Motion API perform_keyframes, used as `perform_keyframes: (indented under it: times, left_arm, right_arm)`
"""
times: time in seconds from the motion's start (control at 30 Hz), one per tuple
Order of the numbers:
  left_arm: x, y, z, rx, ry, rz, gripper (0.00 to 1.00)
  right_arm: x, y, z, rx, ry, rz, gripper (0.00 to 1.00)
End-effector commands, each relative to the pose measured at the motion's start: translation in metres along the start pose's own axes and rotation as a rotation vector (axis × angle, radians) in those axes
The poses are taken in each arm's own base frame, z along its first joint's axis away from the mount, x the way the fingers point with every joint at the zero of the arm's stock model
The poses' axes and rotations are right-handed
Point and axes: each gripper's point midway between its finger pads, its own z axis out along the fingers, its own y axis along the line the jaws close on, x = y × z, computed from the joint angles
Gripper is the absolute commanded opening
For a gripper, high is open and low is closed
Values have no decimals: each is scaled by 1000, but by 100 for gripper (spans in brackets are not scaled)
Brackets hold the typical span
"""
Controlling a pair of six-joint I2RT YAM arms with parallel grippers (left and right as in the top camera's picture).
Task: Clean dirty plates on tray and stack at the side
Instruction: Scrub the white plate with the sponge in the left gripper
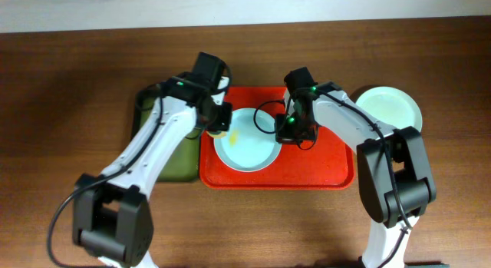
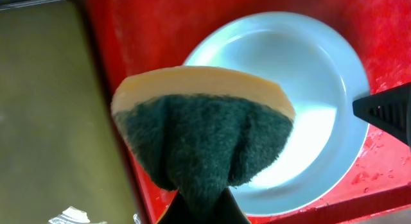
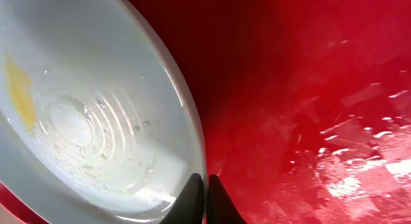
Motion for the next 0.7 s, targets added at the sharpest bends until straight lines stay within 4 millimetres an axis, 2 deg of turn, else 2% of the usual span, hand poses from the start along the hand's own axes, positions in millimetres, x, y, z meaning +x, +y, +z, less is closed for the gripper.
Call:
perform_keyframes:
  times: [0.0,0.1,0.2,0.27,0.4,0.47,0.53,0.57,0.63,0.67]
  left_arm:
    - [-4,-11,32,10,26,6,0]
    - [-5,-9,54,3,39,5,0]
    - [0,2,73,-54,71,3,0]
    - [5,3,86,-58,98,3,0]
    - [27,8,127,-73,196,1,0]
    - [43,-9,140,37,271,-8,0]
    - [52,-41,134,241,315,40,0]
    - [53,-51,131,304,318,57,0]
    - [46,-49,125,316,294,71,0]
    - [30,-44,111,319,241,62,0]
  right_arm:
    - [9,12,9,-12,24,-32,5]
    - [9,13,9,-8,24,-36,5]
    - [9,12,9,-8,25,-36,5]
    - [9,12,9,-8,25,-36,5]
    - [9,11,9,-1,22,-36,4]
    - [6,4,9,39,8,-36,4]
    - [6,4,9,41,8,-36,4]
    - [6,4,9,41,8,-36,4]
    - [6,4,9,41,7,-36,4]
    - [6,4,9,41,7,-37,4]
